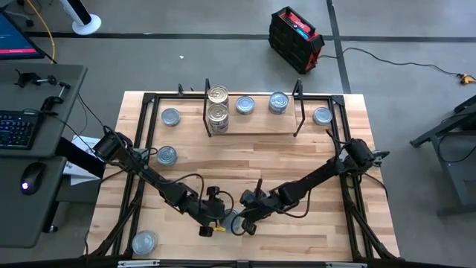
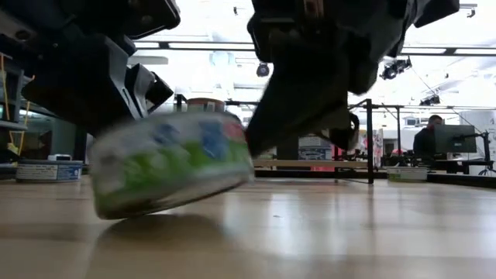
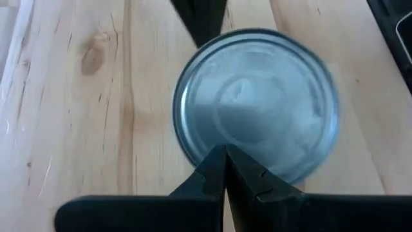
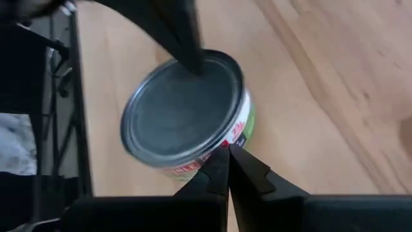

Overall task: Stack canned seafood by type on shelf
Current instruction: Put the green white tuna can on the shelf

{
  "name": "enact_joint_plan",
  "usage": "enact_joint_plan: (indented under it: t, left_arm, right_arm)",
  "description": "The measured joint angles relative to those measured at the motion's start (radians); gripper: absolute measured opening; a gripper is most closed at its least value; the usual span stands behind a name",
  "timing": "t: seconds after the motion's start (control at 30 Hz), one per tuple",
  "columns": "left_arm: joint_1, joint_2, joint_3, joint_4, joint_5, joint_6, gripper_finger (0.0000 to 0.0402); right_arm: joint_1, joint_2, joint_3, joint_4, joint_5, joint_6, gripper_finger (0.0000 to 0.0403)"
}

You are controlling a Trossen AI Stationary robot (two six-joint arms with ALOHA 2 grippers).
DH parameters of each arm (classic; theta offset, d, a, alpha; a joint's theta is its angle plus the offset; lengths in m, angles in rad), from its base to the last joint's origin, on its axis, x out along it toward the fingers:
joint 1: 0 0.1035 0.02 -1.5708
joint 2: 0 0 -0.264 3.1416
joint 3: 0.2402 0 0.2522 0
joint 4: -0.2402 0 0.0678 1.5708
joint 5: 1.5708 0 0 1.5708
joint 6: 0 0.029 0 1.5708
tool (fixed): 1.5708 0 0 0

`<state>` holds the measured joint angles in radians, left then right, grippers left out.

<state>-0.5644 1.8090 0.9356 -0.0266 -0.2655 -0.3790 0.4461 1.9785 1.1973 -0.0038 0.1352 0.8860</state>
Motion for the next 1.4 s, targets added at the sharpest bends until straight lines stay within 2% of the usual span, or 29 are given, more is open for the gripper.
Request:
enact_joint_plan:
  t: [0.17, 0.53, 0.73, 0.83, 0.93, 1.03, 1.13, 1.3, 1.4]
  left_arm:
    - [0.003, 0.009, -0.002, -0.003, -0.027, 0.013, 0.0000]
    - [0.030, 0.007, -0.003, -0.025, -0.036, 0.024, 0.0000]
    - [0.042, -0.106, -0.003, -0.311, -0.152, 0.045, 0.0000]
    - [0.035, -0.191, -0.003, -0.466, -0.209, -0.026, 0.0000]
    - [-0.002, -0.273, -0.004, -0.553, -0.270, -0.151, 0.0000]
    - [-0.065, -0.338, -0.031, -0.577, -0.329, -0.308, 0.0000]
    - [-0.144, -0.365, -0.058, -0.575, -0.365, -0.500, 0.0000]
    - [-0.257, -0.366, -0.059, -0.571, -0.386, -0.721, 0.0000]
    - [-0.296, -0.366, -0.059, -0.572, -0.419, -0.809, 0.0000]
  right_arm:
    - [0.000, -0.001, 0.040, 0.042, 0.015, -0.015, 0.0000]
    - [-0.022, -0.002, 0.075, 0.015, 0.061, -0.073, 0.0000]
    - [-0.048, -0.062, 0.076, 0.029, 0.033, -0.147, 0.0000]
    - [-0.062, -0.083, 0.081, 0.078, -0.017, -0.183, 0.0000]
    - [-0.068, -0.076, 0.143, 0.074, -0.110, -0.281, 0.0007]
    - [-0.067, -0.036, 0.268, -0.037, -0.178, -0.400, 0.0039]
    - [-0.059, 0.038, 0.424, -0.245, -0.235, -0.547, 0.0096]
    - [-0.050, 0.156, 0.640, -0.542, -0.241, -0.743, 0.0206]
    - [-0.053, 0.223, 0.729, -0.655, -0.222, -0.824, 0.0248]
